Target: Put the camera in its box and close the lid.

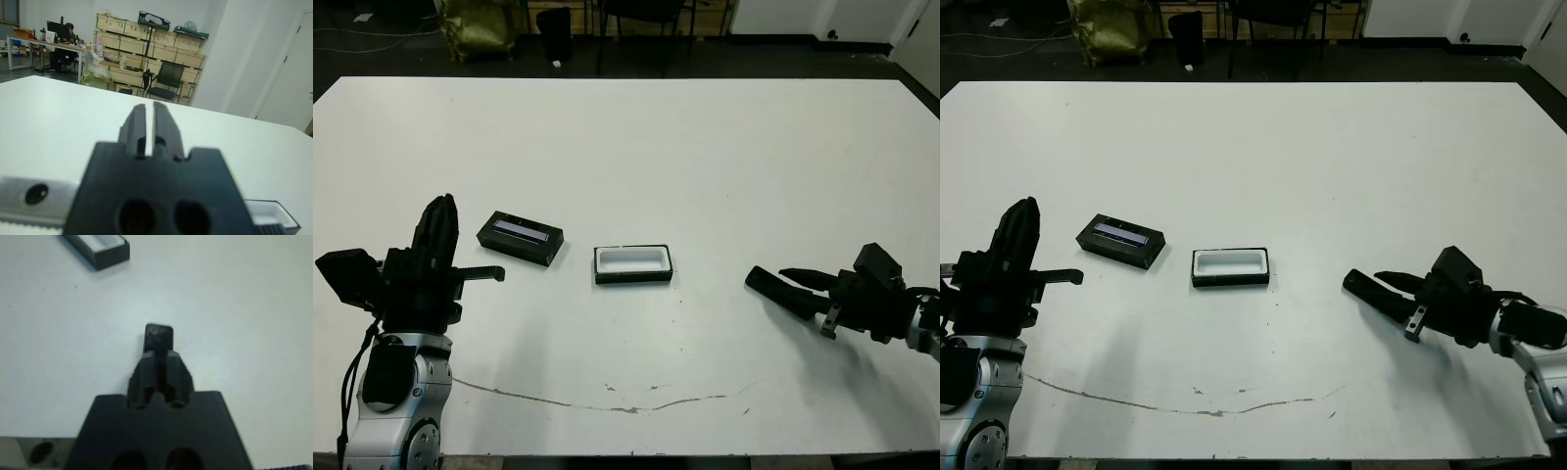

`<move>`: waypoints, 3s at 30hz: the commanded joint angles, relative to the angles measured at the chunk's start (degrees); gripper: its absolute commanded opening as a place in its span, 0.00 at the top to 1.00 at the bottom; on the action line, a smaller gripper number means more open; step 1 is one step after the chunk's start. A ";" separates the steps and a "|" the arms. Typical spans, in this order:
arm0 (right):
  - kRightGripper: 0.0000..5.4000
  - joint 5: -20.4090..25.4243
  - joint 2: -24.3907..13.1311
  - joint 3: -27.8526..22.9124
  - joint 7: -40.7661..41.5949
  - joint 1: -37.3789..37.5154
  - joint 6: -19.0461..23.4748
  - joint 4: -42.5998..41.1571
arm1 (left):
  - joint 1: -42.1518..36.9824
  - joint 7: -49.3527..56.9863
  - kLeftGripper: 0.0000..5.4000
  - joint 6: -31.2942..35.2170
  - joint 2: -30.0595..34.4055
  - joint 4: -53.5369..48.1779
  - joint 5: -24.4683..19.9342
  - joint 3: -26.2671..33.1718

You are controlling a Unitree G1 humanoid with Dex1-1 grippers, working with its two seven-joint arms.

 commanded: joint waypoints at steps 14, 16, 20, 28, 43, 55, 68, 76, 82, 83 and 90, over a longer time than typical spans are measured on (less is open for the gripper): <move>0.97 -3.02 -6.34 2.03 3.75 -0.55 8.96 -3.39 | 1.06 -0.48 1.00 -0.14 0.13 0.93 -0.11 0.24; 0.92 -2.38 -6.98 1.70 4.46 -0.63 10.80 -4.50 | 1.03 -0.33 1.00 -0.15 0.03 1.02 0.12 0.21; 0.76 0.08 -4.48 0.09 7.58 -1.30 4.96 2.36 | 0.84 -0.13 1.00 0.30 0.02 0.98 -0.08 0.24; 0.43 2.58 -2.43 0.09 13.69 -4.15 -1.14 10.42 | 0.81 -0.18 1.00 0.16 0.19 1.04 0.34 0.11; 0.01 1.18 -1.07 0.82 12.35 -4.27 -0.67 12.28 | 1.16 -0.41 1.00 -0.11 0.14 1.07 0.37 -0.07; 0.01 -2.54 1.61 4.05 7.07 -1.39 0.27 13.79 | 1.58 -0.48 1.00 0.11 0.02 0.74 -0.48 0.30; 0.31 -5.46 3.29 6.28 2.87 2.80 -10.24 16.07 | 1.80 -0.64 1.00 0.02 0.25 0.70 -0.51 0.61; 0.38 -3.02 0.98 8.85 10.08 0.51 -7.00 15.19 | 1.85 -0.46 1.00 0.40 0.15 0.37 -0.66 0.45; 0.38 -4.15 -3.53 10.55 9.32 1.19 1.15 3.11 | 1.82 -0.35 1.00 0.34 0.21 0.32 -0.34 0.41; 0.38 -3.33 -3.67 10.41 9.89 1.18 1.97 2.48 | 1.81 -0.44 1.00 0.30 0.22 0.38 -0.45 0.41; 0.38 -3.10 -3.77 9.72 10.06 1.74 0.54 2.80 | 1.68 -0.15 1.00 1.01 0.34 0.03 -0.29 0.23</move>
